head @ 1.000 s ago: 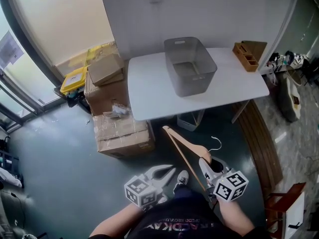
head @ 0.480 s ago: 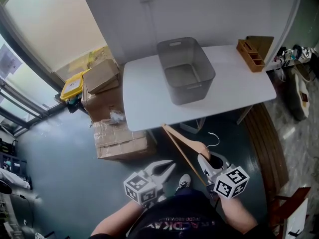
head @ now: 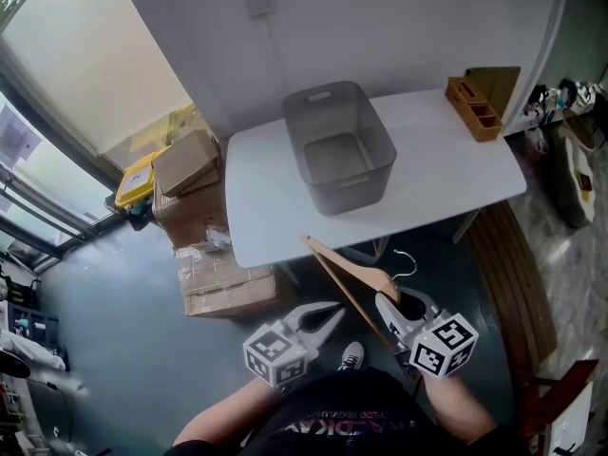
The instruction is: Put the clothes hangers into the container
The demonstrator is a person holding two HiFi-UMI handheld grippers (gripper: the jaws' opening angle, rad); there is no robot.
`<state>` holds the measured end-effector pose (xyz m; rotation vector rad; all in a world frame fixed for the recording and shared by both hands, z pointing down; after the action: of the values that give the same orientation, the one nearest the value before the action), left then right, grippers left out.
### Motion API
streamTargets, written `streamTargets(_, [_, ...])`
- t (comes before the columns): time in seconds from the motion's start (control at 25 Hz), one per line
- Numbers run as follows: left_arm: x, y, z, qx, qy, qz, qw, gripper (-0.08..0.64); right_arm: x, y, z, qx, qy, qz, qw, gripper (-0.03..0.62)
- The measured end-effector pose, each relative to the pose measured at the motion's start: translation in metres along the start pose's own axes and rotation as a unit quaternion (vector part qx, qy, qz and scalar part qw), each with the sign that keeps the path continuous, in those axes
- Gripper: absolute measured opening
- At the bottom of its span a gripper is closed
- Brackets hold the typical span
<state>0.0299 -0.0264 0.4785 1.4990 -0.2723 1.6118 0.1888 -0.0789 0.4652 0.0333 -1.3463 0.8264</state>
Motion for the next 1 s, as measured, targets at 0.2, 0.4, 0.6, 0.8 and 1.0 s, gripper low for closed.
streamTargets(0.2, [-0.021, 0.014, 0.01, 0.011, -0.009, 0.017, 0.9998, 0.0, -0.025, -0.006, -0.003, 0.002, -0.034, 0.002, 0.999, 0.058])
streamTargets(0.4, [-0.054, 0.046, 0.024, 0.035, -0.014, 0.031, 0.9988, 0.0, -0.069, -0.01, 0.001, 0.017, -0.086, -0.01, 0.996, 0.058])
streamTargets(0.6, [-0.096, 0.084, 0.038, 0.062, -0.016, 0.042, 0.997, 0.0, -0.118, -0.015, 0.022, 0.058, -0.115, -0.042, 0.991, 0.058])
streamTargets(0.8, [-0.129, 0.126, 0.043, 0.083, -0.017, 0.055, 0.9949, 0.0, -0.164, -0.023, 0.061, 0.1, -0.108, -0.099, 0.984, 0.058])
streamTargets(1.0, [-0.153, 0.163, 0.048, 0.097, -0.022, 0.066, 0.9929, 0.0, -0.202, -0.028, 0.105, 0.128, -0.075, -0.168, 0.975, 0.058])
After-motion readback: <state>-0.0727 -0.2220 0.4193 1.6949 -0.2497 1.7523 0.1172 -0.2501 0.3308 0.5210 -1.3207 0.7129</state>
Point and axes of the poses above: the fingertips, and each gripper's own axes: z forward along the fingers, y to its left, x out of its underside, the point moved 6 cm from there along -z, backward along the fingers, and after that the axes turned 1 degree about x, right-handed, at the moved point
